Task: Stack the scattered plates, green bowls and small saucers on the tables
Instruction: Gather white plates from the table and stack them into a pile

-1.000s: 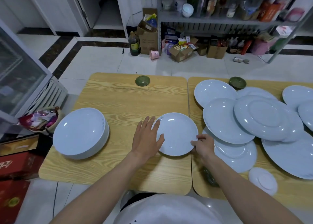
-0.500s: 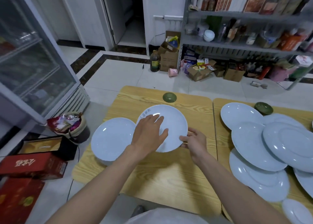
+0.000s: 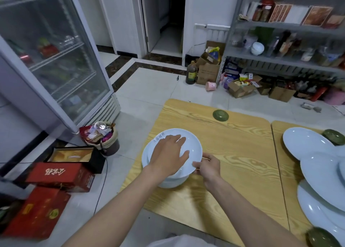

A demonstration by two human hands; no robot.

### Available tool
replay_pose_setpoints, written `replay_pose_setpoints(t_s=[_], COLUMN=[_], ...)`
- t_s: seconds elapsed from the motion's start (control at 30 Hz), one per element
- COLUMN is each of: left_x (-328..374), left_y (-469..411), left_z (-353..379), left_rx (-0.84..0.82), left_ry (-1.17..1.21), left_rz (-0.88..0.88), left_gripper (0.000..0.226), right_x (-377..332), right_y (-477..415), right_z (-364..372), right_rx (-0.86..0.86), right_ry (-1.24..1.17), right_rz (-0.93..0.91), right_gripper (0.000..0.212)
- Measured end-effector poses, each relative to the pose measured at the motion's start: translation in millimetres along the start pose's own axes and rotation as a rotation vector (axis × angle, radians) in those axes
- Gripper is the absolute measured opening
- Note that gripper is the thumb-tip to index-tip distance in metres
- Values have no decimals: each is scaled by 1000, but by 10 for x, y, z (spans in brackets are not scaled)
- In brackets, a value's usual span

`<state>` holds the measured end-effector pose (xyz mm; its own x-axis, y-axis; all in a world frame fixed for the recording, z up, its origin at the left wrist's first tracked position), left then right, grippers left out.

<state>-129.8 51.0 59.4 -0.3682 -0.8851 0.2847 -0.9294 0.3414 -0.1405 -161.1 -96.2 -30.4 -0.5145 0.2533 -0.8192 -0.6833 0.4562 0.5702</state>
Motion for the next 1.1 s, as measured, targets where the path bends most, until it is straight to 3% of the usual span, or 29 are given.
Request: replay_pose_setpoints(t_s=[0.43,1.1], left_x=[-393,-355], left_y=[2,-103], left_z=[151,423], left_rx=[-43,-150], left_ry=[89,125], left_rz=[42,98], left_gripper=[54,55], right_x=[170,301], right_y=[-1,13], right_z=[148,189], right_rx=[145,175], right_ry=[131,286], right_rz=[-42,-51], right_gripper=[29,44])
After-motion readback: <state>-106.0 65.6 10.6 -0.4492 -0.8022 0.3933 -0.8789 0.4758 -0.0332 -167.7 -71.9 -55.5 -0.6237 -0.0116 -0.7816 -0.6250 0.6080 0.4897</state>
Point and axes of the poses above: each hand's wrist, its own y-axis away from the middle knuckle, its own z-axis out of the palm, x = y × z, the point moved 5 cm from there along -y, towards the middle knuckle, and after that the axes turned 8 degrees about x, right-handed, at the moved point
